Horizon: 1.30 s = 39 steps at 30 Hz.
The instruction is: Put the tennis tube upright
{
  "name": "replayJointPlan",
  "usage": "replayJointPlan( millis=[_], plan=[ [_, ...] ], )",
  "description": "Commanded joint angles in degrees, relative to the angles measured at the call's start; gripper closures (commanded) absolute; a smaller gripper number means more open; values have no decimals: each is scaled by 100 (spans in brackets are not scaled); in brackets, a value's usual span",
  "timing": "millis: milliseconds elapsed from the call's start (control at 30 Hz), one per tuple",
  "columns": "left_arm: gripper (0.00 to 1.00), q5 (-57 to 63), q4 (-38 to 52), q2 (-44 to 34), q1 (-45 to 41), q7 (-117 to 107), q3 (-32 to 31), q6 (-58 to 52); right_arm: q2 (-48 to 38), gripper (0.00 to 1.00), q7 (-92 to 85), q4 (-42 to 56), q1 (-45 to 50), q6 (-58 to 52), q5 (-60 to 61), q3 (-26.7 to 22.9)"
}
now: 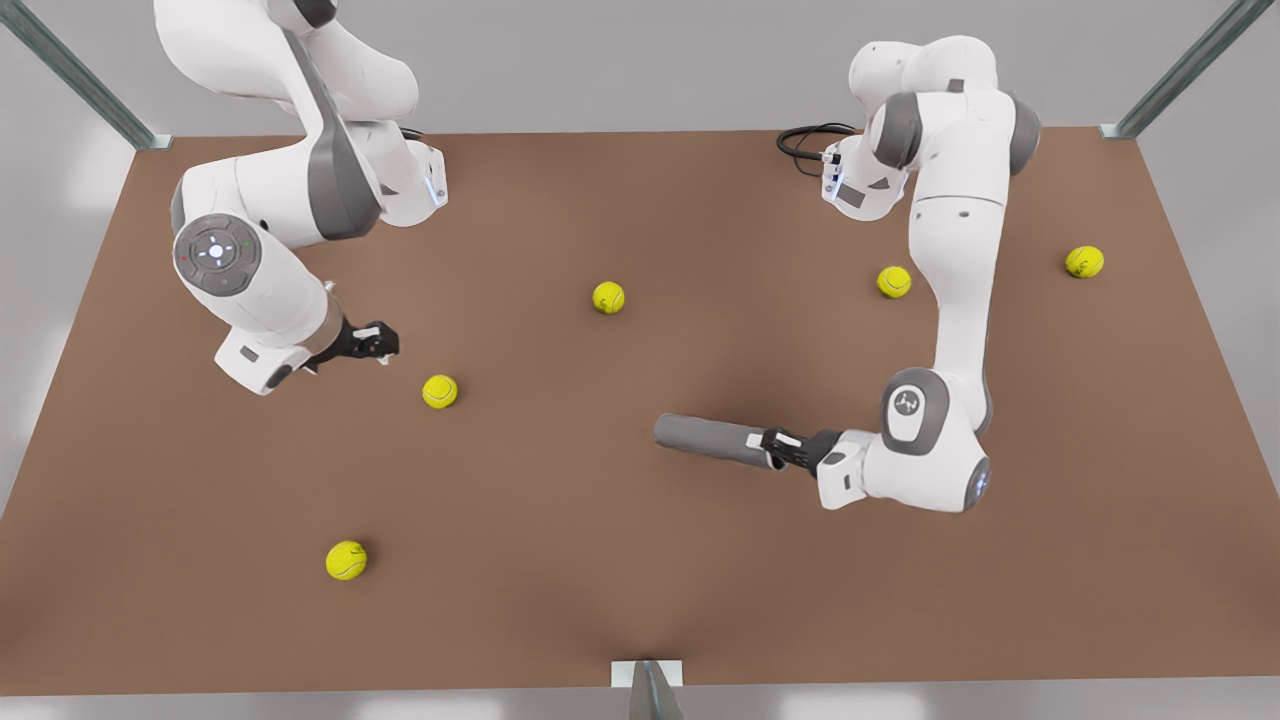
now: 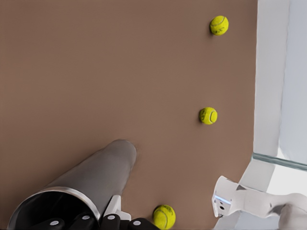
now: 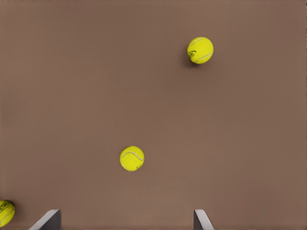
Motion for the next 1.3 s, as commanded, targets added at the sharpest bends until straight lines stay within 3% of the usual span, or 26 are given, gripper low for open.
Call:
replayJointPlan(
  millis=[0, 367, 633, 1267],
  plan=[
    [79, 342, 0, -28, 0, -28, 39, -23, -1, 0, 0, 0, 4, 0, -5, 1],
    [79, 1097, 9, -432, 18, -107, 584, -330, -1, 0, -18, -26, -4, -26, -22, -8],
    [79, 2214, 9, -775, 36, -274, 593, -383, -1, 0, -26, -17, -48, -88, -22, -8],
    [79, 3576, 26, -1074, 36, -432, 1138, -85, 61, 0, 0, 0, -92, -53, 4, -26]
  ],
)
